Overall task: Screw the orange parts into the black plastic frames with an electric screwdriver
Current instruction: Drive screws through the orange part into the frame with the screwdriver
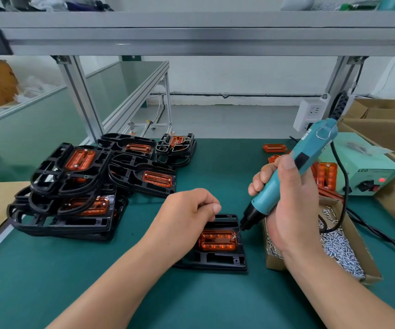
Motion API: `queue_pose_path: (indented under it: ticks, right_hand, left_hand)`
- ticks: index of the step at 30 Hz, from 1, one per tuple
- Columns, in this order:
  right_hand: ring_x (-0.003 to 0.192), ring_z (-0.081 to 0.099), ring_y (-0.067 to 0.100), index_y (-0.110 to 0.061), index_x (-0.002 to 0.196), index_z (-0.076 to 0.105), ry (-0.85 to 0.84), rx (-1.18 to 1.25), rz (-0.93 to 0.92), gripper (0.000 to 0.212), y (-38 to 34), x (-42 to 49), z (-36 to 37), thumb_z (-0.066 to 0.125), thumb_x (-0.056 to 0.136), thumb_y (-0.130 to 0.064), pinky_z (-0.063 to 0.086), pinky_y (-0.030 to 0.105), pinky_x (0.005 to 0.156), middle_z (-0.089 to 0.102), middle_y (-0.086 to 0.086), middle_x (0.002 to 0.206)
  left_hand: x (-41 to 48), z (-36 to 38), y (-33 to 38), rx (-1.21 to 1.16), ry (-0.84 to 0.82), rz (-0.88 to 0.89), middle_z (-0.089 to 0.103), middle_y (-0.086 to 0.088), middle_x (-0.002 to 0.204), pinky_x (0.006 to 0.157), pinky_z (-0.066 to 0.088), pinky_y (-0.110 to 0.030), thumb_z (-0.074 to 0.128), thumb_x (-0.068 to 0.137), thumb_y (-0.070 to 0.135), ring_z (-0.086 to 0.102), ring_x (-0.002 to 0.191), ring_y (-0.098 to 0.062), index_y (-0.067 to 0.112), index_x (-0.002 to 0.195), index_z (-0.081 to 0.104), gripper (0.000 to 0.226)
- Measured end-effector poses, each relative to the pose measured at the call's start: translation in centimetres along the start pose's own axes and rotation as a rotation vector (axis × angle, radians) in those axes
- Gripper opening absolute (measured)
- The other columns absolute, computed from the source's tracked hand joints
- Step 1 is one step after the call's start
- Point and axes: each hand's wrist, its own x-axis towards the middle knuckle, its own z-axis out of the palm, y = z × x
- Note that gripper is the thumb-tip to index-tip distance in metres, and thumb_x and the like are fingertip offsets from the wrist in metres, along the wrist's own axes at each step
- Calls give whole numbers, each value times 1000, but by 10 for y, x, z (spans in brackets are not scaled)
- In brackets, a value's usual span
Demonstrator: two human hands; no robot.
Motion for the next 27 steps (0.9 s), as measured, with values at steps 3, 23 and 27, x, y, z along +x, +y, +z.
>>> queue_pose_path:
  ticks: [3, 23, 27]
  right_hand:
    - [68, 53, 22, -16, 98, 49, -20, -17, -10, 28, -2, -2, 1, 63, 103, -40, 52, 36, 66, 52, 7, 79]
    - [67, 51, 33, -22, 103, 54, -226, -126, -95, 47, 2, -6, 13, 70, 96, -65, 45, 48, 69, 52, 13, 81]
    - [65, 50, 28, -20, 103, 54, -231, -94, -60, 48, 2, -4, 15, 74, 94, -64, 47, 39, 63, 51, 12, 80]
  left_hand:
    - [-1, 0, -1, 49, -4, 11, 71, 25, 85, 72, 51, -26, 67, 97, 41, 64, 77, 4, 45, 92, 71, 8]
    - [2, 3, -4, 391, -189, 348, 64, 7, 76, 81, 48, -40, 67, 98, 35, 42, 100, -14, 32, 103, 80, 15]
    - [2, 3, -4, 411, -192, 367, 63, 5, 77, 81, 48, -41, 65, 99, 37, 41, 99, -16, 31, 104, 80, 17]
